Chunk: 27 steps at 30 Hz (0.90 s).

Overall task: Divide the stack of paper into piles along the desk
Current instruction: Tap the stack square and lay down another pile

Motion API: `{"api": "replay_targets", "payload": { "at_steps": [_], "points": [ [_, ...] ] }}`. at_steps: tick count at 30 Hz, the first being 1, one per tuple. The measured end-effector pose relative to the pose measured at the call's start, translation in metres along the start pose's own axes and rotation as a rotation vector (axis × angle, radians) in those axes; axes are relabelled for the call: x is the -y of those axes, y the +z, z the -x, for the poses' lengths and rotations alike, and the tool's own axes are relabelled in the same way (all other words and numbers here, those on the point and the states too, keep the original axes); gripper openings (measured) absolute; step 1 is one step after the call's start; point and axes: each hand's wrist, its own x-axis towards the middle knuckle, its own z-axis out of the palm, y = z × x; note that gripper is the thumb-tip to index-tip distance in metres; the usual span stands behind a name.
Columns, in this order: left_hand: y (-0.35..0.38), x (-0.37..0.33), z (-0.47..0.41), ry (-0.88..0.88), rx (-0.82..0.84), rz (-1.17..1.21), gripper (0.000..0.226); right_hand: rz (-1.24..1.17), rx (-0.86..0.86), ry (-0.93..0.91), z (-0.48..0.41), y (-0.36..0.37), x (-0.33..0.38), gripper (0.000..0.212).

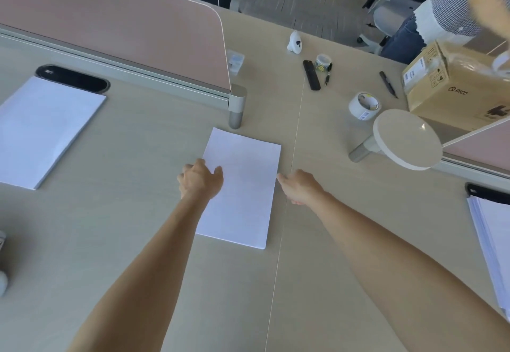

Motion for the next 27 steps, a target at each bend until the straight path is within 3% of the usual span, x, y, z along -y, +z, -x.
{"api": "replay_targets", "payload": {
  "at_steps": [10,15,20,27],
  "points": [
    [0.032,-0.069,0.142,0.184,0.158,0.118,0.027,-0.315,-0.077,-0.213,0.089,-0.062,-0.11,0.035],
    [0.065,-0.119,0.249,0.258,0.124,0.017,0.038,-0.442,-0.107,-0.27,0.153,-0.101,-0.208,0.032],
    [0.123,-0.17,0.335,0.381,0.197,0.13,0.036,-0.592,-0.201,-0.25,0.215,-0.145,-0.314,0.032],
    [0.208,-0.244,0.431,0.463,0.406,0.229,0.032,-0.714,-0.421,-0.058,0.297,-0.197,-0.452,0.025]
  ]
}}
